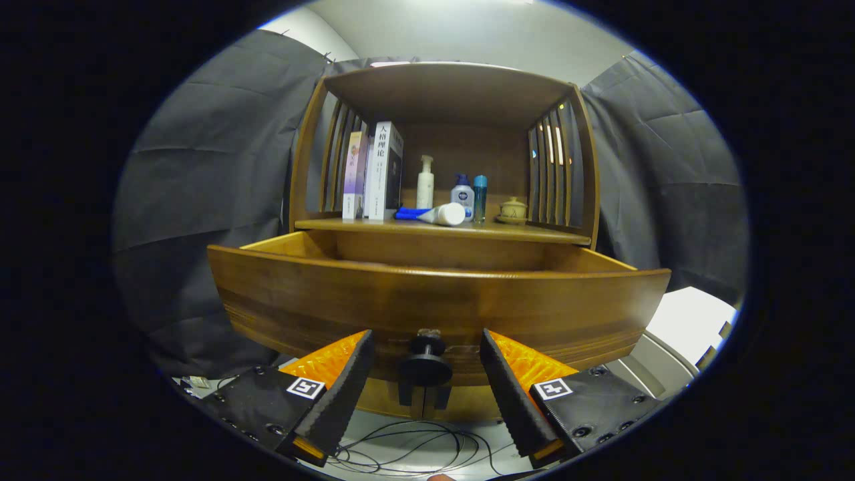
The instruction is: Pull open the drawer, take out the items inside it, and place them on the countertop above the cabinet.
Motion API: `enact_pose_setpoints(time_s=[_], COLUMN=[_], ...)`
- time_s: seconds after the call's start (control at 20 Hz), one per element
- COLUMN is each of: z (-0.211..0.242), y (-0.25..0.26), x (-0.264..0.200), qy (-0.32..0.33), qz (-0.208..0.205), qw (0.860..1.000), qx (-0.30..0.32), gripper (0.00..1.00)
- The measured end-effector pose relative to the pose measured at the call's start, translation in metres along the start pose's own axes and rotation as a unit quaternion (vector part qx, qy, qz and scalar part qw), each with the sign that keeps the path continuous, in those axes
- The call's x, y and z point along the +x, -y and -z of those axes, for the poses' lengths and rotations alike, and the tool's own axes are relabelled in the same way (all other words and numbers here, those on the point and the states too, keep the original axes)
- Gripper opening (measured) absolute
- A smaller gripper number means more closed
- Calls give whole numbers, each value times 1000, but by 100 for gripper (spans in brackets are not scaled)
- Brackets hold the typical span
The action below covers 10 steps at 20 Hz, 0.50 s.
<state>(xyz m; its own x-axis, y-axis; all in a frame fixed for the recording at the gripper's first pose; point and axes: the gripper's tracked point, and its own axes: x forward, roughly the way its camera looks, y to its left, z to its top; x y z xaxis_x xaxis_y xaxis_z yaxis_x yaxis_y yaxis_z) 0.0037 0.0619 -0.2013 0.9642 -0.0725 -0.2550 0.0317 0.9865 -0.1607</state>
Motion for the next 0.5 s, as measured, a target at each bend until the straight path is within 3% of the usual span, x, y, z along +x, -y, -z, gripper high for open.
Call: enact_pose_setpoints(time_s=[0.5], z=[3], y=[0], x=[17], qy=[-2], qz=[28], qw=[1000], qx=[-2], gripper=[100])
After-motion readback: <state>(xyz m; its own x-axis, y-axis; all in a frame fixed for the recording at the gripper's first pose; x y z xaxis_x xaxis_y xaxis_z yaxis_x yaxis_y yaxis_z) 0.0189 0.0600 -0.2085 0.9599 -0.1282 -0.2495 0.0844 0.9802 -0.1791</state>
